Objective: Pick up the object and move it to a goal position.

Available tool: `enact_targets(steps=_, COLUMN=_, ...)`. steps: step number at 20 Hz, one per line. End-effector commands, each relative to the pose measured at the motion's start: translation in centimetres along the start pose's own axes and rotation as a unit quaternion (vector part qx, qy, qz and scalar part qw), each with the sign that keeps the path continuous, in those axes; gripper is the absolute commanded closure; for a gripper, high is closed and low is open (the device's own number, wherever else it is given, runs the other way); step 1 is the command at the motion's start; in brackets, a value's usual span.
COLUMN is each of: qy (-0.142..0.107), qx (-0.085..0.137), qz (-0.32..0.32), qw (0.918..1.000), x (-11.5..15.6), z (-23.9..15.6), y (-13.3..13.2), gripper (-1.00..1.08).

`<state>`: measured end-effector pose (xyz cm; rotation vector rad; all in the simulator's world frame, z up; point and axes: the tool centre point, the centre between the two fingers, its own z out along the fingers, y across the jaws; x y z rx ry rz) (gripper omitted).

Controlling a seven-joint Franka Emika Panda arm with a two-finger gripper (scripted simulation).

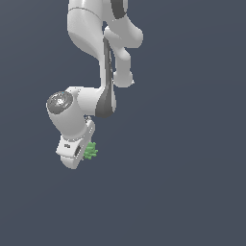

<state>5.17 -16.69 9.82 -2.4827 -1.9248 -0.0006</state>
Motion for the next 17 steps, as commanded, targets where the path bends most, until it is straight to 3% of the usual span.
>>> enact_targets(steps=1, qy=0.000, qx=0.000, qz=0.000, qw=1.0000, x=-2.0, z=-0.7, y=1.0, gripper=1.08)
enact_targets(steps=8, qy=0.000, qx=0.000, qz=0.000, qw=1.0000, x=-5.3, z=-1.9, y=2.9, gripper=1.08)
enact_targets(steps=17, qy=0.000, qx=0.000, qz=0.000, qw=1.0000, x=-6.5, z=-2.3, y=3.7, gripper=1.08)
